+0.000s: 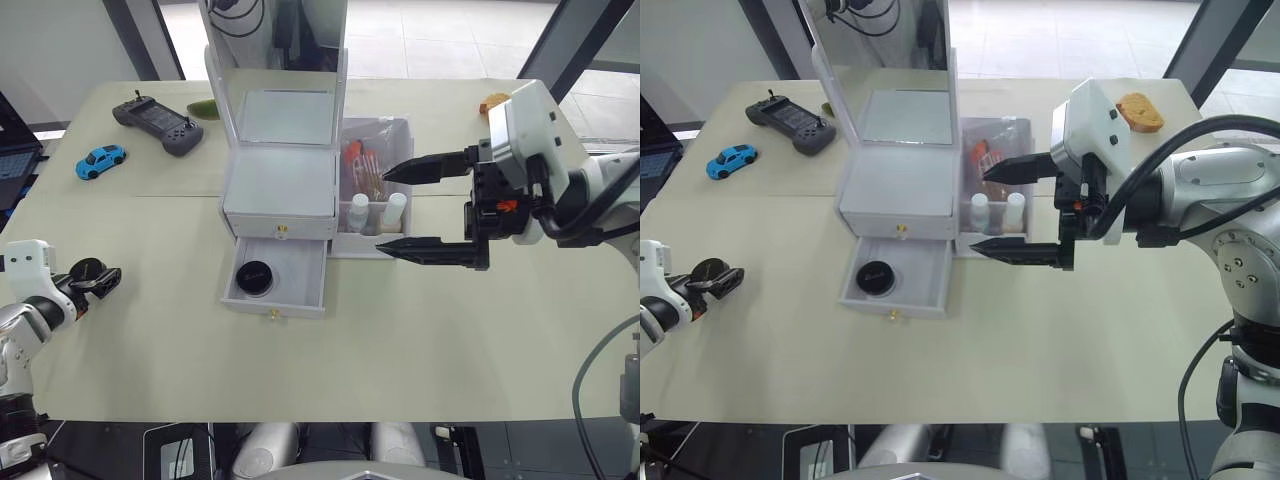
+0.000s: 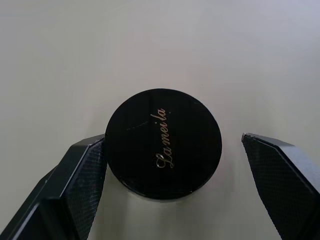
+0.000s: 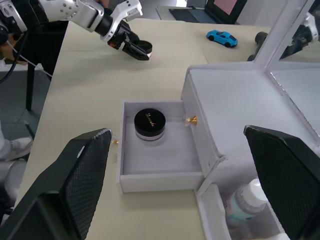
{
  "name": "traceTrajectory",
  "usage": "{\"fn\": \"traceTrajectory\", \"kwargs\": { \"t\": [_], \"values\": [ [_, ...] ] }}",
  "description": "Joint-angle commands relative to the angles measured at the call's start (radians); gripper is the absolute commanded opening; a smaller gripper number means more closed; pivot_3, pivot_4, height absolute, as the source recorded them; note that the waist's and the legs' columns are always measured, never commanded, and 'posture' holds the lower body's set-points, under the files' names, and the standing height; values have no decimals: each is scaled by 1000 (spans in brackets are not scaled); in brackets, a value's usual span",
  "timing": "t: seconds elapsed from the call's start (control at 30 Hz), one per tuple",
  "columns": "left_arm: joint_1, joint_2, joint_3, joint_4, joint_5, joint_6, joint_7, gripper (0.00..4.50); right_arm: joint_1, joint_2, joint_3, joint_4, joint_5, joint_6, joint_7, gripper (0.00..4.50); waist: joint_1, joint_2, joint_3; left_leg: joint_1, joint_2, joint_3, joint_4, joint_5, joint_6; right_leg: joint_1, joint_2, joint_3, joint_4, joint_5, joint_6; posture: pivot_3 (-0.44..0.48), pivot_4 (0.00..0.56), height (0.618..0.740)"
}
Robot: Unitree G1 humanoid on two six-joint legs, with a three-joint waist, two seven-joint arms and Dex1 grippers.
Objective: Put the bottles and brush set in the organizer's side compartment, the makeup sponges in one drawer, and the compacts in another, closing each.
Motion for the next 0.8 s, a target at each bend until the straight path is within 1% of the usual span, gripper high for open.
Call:
{"fn": "traceTrajectory", "kwargs": {
  "t": [0.03,0.13,0.17,0.2,0.3,0.37,0.4,0.47,0.5,0.57,0.63,0.67,0.7,0.8],
  "values": [
    [-33,38,-19,41,41,-25,1,4297,-12,1,-23,-31,25,29,-40,4500,-2,0,0,0,0,0,0,0,0,0,0,0,0,0,0,0,150,740],
    [-44,44,-33,61,55,-32,-9,3586,-11,0,-28,-37,27,39,-52,4500,-3,0,0,0,0,1,-1,0,0,-1,0,1,0,0,0,0,150,740],
    [-46,47,-38,66,64,-40,-12,3206,-9,-1,-29,-37,25,39,-55,4500,-4,0,0,0,0,1,-1,0,0,-1,0,1,0,0,0,0,150,740],
    [-49,49,-41,71,70,-47,-13,2929,-8,-2,-31,-37,24,40,-56,4500,-4,0,0,1,0,1,-1,0,0,-1,0,1,0,0,0,0,150,740],
    [-60,53,-27,75,71,-59,-16,2915,1,-6,-37,-38,24,40,-56,4500,-4,0,0,1,0,2,-2,0,0,-1,0,1,0,0,0,0,150,740],
    [-84,102,13,92,61,-77,-41,2915,6,-15,-41,-37,19,40,-57,4500,-5,-1,0,1,0,2,-2,0,0,-1,0,1,0,0,0,0,150,740],
    [-102,140,31,101,50,-86,-73,2915,6,-19,-47,-33,19,41,-56,4500,-6,-3,1,1,0,2,-2,0,0,-1,1,1,0,0,0,0,150,740],
    [-133,213,41,106,29,-120,-169,2915,7,-26,-53,-26,20,40,-51,4500,-9,-7,0,-3,0,2,-1,0,0,-5,2,1,1,0,0,0,150,740],
    [-138,239,43,82,3,-145,-245,2915,8,-29,-53,-24,19,37,-47,4500,-9,-9,0,-4,0,2,-1,0,0,-7,2,1,2,0,0,0,150,740],
    [-119,288,48,-20,-91,-131,-438,2915,8,-41,-53,-16,15,26,-26,4500,-9,-9,0,-5,0,2,0,0,0,-8,2,0,3,0,0,0,150,740],
    [-74,346,51,-136,-189,-72,-618,2915,2,-46,-46,-5,2,9,-7,4500,-9,-9,0,-5,-1,3,-1,0,0,-8,1,0,2,0,0,0,150,740],
    [-51,372,54,-179,-212,-79,-695,2915,-5,-43,-43,3,-1,7,-4,4500,-12,-9,0,-4,-1,4,-2,0,0,-8,0,-1,1,1,1,0,150,740],
    [-36,403,50,-211,-239,-65,-761,2915,-10,-42,-42,10,-2,6,0,4500,-18,-9,0,-4,-1,5,-3,0,1,-8,0,0,1,1,1,0,150,740],
    [-23,465,18,-307,-302,-27,-885,2915,-5,-48,-47,15,-3,-2,15,4500,-24,-8,0,-3,0,7,-5,0,1,-9,1,0,0,1,1,0,150,740]
  ]
}}
